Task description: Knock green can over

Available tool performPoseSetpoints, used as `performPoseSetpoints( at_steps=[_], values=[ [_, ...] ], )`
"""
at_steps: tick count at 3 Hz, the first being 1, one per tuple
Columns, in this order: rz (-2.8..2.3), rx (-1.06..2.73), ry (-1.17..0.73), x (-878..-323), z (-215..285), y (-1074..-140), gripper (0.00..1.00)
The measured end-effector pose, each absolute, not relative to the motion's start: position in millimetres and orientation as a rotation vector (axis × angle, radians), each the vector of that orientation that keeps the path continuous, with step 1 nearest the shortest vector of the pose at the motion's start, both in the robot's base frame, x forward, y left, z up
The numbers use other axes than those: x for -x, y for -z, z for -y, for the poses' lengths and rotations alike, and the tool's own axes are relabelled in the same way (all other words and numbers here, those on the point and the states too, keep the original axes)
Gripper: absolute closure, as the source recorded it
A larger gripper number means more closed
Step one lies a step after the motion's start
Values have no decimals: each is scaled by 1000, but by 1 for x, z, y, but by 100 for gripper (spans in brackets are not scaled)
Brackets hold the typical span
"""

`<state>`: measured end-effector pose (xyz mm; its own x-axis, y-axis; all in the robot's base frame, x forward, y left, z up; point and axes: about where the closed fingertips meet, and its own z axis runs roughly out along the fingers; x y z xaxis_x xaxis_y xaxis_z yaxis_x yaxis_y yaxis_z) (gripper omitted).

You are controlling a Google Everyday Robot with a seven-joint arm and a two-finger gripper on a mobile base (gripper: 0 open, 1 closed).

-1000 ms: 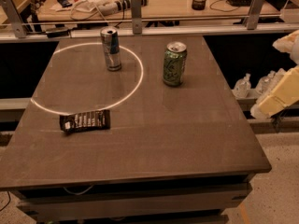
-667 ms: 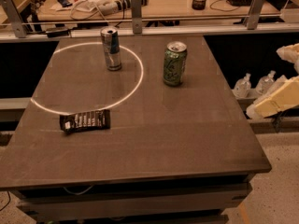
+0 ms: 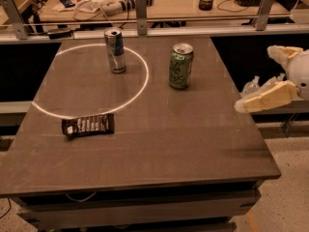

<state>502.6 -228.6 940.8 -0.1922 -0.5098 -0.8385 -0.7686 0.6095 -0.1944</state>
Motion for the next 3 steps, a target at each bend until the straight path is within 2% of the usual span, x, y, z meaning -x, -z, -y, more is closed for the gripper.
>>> performPoseSetpoints(
  at_steps=[2,3],
  values=[
    [-1758,912,-506,-519,211,-921,0],
    [-1758,912,-506,-519,210,-921,0]
  ],
)
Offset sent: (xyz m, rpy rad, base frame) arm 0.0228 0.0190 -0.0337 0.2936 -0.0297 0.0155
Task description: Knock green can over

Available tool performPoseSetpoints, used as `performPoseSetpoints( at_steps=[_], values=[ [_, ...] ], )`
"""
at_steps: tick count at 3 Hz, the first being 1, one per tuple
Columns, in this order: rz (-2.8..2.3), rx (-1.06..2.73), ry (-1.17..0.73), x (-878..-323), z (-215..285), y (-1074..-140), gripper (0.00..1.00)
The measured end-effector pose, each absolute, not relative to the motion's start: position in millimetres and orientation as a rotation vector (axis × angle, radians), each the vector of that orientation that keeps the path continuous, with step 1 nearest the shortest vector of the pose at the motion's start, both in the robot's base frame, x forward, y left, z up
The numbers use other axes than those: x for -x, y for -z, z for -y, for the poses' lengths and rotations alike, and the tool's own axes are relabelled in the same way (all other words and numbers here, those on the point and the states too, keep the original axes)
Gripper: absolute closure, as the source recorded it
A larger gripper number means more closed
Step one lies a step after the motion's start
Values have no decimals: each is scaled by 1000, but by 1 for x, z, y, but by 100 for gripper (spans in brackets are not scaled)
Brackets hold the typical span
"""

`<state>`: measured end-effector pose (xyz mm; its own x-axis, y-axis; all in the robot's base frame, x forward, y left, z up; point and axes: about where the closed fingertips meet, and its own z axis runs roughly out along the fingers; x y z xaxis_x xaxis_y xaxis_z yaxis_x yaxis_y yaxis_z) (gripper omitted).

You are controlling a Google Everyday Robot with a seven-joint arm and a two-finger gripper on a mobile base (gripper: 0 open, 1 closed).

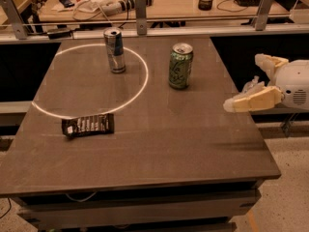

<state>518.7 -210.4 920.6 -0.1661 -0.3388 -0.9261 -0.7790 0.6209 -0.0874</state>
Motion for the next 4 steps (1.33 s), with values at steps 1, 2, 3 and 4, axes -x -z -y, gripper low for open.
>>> performPoseSetpoints(
  at_steps=[1,2,3,4],
  values=[
    [-1724,854,-485,-531,210,-917,0],
    [-1666,792,-460,-563,205,-907,0],
    [-1627,747,-490,-591,195,-892,0],
    [-1599,734,-562,-613,178,-883,0]
  ],
)
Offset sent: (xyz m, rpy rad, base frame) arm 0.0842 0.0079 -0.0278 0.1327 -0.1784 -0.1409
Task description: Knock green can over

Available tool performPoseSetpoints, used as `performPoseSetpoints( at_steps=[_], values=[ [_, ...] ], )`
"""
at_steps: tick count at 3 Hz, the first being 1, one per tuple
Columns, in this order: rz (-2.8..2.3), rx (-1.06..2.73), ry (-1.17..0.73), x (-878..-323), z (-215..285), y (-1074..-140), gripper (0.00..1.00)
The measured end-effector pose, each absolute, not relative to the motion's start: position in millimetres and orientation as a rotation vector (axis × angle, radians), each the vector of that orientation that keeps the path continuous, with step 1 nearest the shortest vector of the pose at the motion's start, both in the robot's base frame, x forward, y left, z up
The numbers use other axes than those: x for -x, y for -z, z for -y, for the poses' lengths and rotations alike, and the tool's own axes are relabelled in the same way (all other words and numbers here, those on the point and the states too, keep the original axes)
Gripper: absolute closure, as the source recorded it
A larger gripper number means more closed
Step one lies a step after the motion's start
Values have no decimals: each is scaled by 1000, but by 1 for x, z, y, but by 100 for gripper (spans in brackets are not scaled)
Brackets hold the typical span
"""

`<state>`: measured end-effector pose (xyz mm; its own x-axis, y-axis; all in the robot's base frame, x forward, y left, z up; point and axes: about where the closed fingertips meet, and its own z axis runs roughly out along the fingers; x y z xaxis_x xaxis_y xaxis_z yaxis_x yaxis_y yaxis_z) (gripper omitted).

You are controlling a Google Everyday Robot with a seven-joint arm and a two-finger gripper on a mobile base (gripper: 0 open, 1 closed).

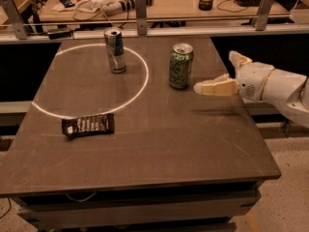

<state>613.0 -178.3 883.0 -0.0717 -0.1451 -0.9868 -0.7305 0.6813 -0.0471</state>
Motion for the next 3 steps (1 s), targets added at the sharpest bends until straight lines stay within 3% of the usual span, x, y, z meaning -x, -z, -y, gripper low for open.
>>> performPoseSetpoints(
  at_steps=[3],
  values=[
    [-1497,806,-745,-649,118,-874,0]
  ],
)
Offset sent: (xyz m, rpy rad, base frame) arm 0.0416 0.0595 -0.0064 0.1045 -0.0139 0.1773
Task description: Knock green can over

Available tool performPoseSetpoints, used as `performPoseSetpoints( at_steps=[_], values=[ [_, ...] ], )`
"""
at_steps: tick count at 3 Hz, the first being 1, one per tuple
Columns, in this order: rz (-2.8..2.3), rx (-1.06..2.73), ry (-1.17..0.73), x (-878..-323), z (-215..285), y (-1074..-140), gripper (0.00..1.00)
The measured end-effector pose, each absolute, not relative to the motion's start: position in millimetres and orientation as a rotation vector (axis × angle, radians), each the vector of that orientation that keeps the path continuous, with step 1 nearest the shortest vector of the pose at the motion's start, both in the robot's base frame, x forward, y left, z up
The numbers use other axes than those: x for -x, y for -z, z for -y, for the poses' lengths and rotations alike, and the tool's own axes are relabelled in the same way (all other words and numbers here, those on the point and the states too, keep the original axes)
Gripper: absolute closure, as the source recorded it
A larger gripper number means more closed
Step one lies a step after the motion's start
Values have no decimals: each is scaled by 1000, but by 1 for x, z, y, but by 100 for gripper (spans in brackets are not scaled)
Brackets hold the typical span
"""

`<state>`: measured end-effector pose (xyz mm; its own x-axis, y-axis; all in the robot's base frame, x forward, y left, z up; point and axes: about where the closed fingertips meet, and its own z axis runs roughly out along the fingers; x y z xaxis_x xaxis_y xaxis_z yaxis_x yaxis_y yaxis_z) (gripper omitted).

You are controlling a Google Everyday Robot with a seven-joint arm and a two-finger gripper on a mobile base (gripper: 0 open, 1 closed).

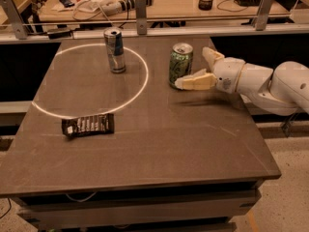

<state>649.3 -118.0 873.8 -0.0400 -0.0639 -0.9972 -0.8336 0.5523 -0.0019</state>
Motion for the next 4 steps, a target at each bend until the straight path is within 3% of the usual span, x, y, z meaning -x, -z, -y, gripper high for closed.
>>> performPoseSetpoints(
  at_steps=[1,4],
  values=[
    [-1471,824,-779,-655,104,-872,0],
    [-1411,875,-846,-658,85,-876,64]
  ],
)
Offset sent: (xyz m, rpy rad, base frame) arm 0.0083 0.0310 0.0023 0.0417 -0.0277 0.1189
